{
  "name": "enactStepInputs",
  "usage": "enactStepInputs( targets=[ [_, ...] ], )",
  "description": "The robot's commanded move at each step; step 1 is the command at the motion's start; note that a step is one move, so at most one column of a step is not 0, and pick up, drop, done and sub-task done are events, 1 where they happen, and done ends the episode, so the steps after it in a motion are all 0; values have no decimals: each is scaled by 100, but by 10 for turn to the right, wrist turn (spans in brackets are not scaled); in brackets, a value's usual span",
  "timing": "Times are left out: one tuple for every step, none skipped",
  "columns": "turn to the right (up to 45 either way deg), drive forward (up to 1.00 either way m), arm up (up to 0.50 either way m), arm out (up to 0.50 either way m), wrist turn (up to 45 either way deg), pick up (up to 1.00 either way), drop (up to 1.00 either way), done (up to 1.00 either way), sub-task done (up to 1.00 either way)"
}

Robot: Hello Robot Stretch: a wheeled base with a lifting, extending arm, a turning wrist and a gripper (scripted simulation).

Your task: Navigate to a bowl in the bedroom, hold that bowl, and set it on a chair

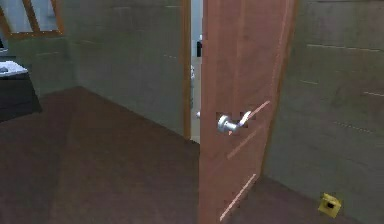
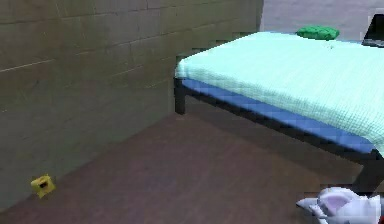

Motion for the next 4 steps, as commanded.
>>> enactStepInputs(
  targets=[
    [-270,0,0,0,0,0,0,0,0],
    [0,100,0,0,0,0,0,0,0],
    [450,0,0,0,0,0,0,0,0],
    [60,0,0,0,0,0,0,0,0]
  ],
)
